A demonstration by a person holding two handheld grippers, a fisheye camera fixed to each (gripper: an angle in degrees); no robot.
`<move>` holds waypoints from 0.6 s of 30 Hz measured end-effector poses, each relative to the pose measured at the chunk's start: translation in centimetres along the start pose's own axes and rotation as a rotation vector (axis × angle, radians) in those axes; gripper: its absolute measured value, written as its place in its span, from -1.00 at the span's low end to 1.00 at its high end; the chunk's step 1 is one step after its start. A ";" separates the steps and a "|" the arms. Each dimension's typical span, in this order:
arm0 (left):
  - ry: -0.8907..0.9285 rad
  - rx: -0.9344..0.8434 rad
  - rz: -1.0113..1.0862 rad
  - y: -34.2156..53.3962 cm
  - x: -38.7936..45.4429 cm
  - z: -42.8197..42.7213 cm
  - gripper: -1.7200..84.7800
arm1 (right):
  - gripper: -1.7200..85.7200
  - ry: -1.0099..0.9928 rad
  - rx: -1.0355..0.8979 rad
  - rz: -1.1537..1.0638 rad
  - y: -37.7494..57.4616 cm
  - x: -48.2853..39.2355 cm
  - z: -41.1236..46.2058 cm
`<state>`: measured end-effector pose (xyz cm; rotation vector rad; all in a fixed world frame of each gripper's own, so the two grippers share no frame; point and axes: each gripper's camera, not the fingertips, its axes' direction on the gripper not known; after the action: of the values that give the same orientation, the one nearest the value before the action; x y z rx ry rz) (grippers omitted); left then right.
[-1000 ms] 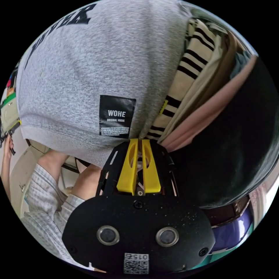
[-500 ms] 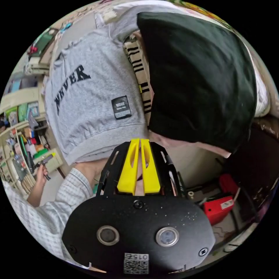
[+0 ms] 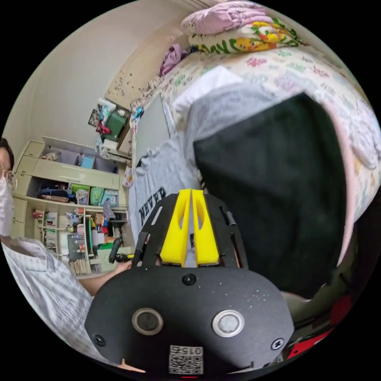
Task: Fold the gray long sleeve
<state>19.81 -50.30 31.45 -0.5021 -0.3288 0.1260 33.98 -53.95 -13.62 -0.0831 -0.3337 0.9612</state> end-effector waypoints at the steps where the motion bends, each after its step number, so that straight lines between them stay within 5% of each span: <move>1: 0.003 0.026 -0.018 -0.2 0.6 -1.1 -0.96 | -0.96 0.037 0.027 0.000 -1.4 0.6 -1.2; 5: 0.112 0.300 0.023 -5.2 8.5 -10.9 -0.95 | -0.94 0.130 0.109 0.119 -10.8 6.3 -6.6; 11: 0.292 0.493 0.497 -19.7 29.5 -21.8 -0.84 | -0.81 -0.034 0.032 0.350 -20.0 14.9 -6.1; 18: 0.234 0.258 0.974 -33.7 56.7 -24.6 -0.81 | -0.69 -0.258 -0.046 0.676 -20.7 23.7 -2.9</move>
<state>82.76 -79.49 43.51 -0.3785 0.1867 1.0331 63.69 -46.22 -6.16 -0.1177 -0.5846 1.6402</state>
